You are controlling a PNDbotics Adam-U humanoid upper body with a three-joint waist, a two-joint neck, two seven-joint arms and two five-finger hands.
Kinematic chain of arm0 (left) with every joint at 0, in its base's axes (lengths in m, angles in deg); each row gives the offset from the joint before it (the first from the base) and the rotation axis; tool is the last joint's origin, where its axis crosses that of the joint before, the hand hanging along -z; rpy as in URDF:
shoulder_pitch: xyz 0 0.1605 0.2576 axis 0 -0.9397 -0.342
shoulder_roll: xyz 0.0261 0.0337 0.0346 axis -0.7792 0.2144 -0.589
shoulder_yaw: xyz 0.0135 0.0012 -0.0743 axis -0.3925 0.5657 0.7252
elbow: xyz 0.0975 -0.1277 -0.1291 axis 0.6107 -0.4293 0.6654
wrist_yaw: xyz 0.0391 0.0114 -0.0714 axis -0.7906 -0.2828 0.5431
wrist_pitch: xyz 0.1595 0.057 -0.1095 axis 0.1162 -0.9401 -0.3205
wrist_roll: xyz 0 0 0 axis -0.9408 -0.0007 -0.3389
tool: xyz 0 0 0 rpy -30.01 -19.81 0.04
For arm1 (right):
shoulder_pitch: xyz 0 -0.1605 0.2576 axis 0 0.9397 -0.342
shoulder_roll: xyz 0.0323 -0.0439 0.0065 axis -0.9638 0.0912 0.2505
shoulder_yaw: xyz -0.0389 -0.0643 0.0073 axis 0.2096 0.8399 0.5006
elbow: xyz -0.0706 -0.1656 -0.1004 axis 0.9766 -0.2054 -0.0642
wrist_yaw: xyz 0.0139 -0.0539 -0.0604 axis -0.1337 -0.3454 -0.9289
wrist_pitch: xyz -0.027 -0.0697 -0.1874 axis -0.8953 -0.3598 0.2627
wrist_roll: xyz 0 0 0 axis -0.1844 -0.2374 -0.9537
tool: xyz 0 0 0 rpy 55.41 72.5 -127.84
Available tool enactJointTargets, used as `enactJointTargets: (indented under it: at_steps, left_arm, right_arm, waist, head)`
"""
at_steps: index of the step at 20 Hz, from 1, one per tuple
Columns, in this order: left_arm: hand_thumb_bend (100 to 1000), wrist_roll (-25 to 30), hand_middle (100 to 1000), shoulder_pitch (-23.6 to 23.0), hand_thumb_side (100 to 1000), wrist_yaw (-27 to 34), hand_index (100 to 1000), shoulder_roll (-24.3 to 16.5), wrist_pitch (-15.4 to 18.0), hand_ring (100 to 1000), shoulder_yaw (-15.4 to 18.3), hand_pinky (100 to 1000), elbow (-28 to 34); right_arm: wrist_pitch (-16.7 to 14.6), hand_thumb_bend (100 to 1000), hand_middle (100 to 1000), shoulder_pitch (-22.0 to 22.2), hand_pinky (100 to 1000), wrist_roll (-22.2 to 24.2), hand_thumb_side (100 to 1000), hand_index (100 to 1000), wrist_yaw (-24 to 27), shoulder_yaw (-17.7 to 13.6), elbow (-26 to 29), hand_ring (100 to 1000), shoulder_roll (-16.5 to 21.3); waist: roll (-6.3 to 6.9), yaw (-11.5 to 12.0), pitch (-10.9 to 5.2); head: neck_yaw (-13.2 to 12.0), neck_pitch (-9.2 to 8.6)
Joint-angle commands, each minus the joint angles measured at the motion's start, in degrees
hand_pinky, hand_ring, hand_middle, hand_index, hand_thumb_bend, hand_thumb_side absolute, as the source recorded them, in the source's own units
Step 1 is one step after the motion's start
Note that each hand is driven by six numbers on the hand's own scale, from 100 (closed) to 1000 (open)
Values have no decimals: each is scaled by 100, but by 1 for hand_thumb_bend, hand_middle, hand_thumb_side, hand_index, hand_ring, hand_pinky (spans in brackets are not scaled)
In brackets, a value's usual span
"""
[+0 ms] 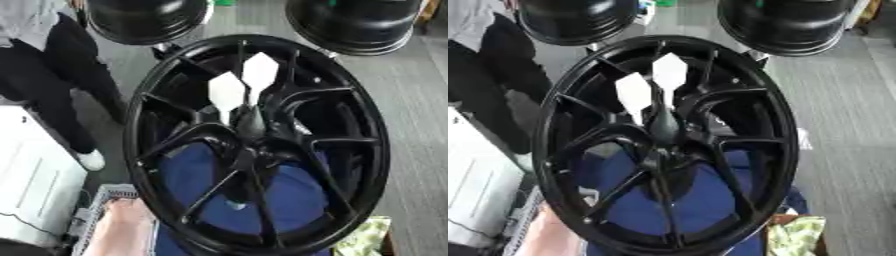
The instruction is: Pull the pin out of the wheel hub.
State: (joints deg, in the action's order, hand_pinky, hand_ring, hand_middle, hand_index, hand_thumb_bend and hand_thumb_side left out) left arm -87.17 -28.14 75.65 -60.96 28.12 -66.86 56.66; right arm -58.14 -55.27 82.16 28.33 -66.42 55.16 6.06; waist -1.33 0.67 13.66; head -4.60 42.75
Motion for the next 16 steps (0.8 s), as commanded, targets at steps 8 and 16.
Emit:
enactJointTargets:
  at_steps: [8,16]
  left_arm:
    - [508,7,726,64,714,-17,763,-191,6,983,32,659,90]
    - [508,-2,727,83,714,-24,763,-199,22,983,35,659,90]
  right_arm:
    - [-24,100,805,-74,868,38,198,869,-18,-112,31,800,150]
    - [-31,100,801,-71,867,50,198,868,-1,-156,65,795,150]
  waist:
    - [78,-33,-62]
    - [81,-49,-49]
  head:
    - [12,-37]
    - [11,-41]
